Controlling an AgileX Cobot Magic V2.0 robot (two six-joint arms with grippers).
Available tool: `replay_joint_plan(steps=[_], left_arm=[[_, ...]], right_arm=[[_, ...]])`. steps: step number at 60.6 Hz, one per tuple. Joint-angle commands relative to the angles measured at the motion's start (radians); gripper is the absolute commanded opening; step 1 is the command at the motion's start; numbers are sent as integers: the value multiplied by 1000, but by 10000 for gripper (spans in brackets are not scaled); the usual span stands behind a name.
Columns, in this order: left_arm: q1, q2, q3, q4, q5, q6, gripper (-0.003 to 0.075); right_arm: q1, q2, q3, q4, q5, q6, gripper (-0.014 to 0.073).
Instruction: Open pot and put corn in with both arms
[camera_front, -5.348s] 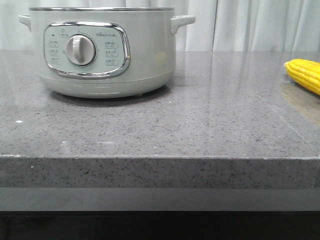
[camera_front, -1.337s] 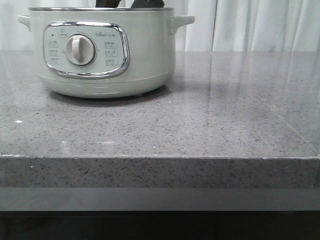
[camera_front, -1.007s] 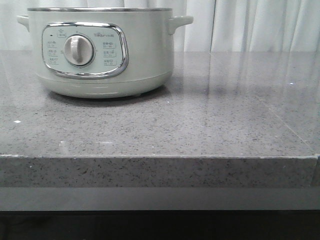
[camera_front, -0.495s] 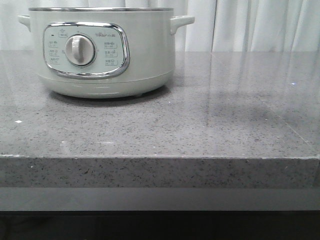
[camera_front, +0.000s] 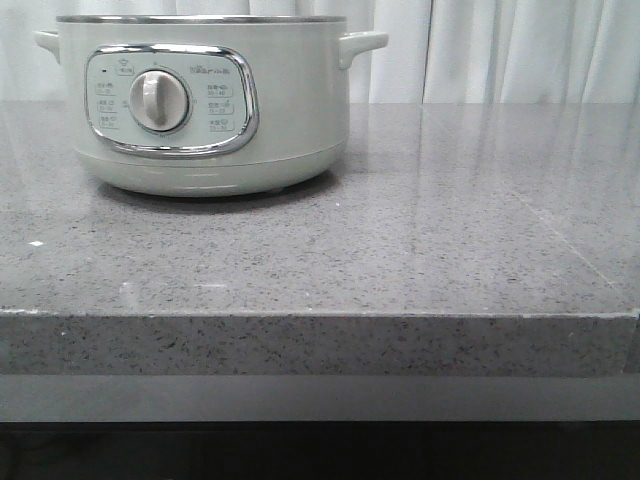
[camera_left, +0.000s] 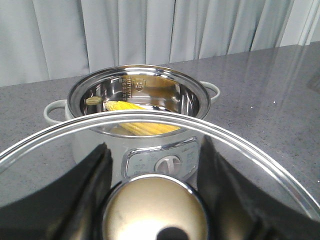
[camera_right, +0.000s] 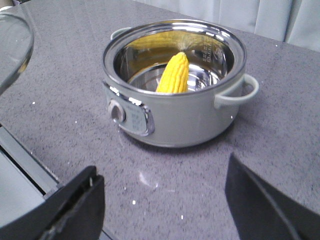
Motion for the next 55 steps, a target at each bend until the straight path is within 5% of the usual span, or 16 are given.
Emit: replay_joint_plan(steps=[1, 45, 55], left_arm=[[2, -4, -38, -10, -144, -1, 186], [2, -4, -38, -15, -148, -1, 186], [2, 22, -35, -30, -243, -1, 186]], right_arm=[[-6, -69, 26, 2, -87, -9, 529], [-6, -131, 79, 2, -89, -9, 529], [-6, -131, 79, 2, -89, -9, 529]])
